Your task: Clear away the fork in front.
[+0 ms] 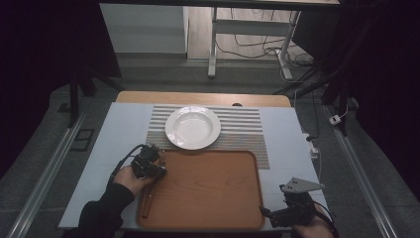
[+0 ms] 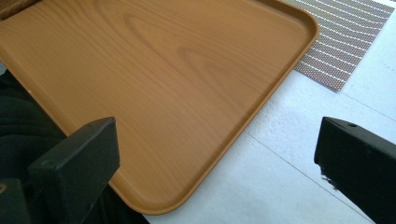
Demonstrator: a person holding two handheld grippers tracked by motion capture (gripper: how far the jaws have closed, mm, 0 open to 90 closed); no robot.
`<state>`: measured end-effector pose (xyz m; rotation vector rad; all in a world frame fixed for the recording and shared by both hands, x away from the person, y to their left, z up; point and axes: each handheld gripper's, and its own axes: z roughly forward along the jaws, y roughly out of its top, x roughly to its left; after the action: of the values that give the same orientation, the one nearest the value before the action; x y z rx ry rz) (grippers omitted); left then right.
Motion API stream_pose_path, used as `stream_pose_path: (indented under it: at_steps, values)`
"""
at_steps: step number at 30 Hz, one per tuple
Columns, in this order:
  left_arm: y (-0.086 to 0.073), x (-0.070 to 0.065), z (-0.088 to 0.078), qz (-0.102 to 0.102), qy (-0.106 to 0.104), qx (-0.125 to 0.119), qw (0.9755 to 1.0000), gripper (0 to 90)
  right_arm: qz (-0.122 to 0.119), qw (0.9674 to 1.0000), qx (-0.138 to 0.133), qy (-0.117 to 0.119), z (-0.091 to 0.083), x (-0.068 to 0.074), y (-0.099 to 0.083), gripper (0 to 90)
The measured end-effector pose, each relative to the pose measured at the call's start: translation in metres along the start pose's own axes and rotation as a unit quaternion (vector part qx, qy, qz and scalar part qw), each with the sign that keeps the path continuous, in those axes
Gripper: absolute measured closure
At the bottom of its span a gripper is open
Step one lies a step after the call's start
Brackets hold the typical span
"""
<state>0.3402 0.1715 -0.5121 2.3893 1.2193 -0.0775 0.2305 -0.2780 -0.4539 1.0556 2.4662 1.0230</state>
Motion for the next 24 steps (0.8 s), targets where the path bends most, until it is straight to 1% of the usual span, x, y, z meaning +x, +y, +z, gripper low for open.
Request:
stream_pose_path:
  at_steps: [3,8,10,14,16,18,21,24]
  values:
    - [-0.001,0.001,-0.003,0.0,0.014,-0.003,0.9999,83.4,0.0,1.0,0.0,0.0,0.0,0.0,0.0,0.3]
    - [-0.006,0.003,-0.013,-0.005,0.023,-0.024,0.9994,71.6,0.0,1.0,0.001,-0.002,-0.001,0.0,0.0,0.3]
    - [-0.008,0.004,-0.018,-0.004,0.017,-0.037,0.9992,64.0,0.001,1.0,0.0,-0.002,-0.001,0.0,0.0,0.3]
    - [-0.013,0.002,-0.026,0.005,0.012,-0.059,0.9982,48.7,0.001,1.0,0.001,-0.002,-0.001,0.0,0.0,0.3]
    - [-0.016,0.0,-0.03,0.014,0.011,-0.07,0.9974,41.7,0.001,1.0,0.001,-0.003,-0.001,0.0,0.0,0.3]
    - [-0.018,-0.002,-0.033,0.022,0.004,-0.082,0.9964,34.3,0.002,1.0,-0.001,-0.003,-0.001,0.0,0.0,0.3]
    - [-0.02,-0.007,-0.036,0.017,0.009,-0.09,0.9957,27.5,0.001,1.0,0.0,-0.004,-0.001,0.0,0.0,0.3]
    - [-0.024,-0.01,-0.039,0.021,0.007,-0.098,0.9949,21.9,0.003,1.0,-0.002,-0.003,-0.001,0.0,0.0,0.3]
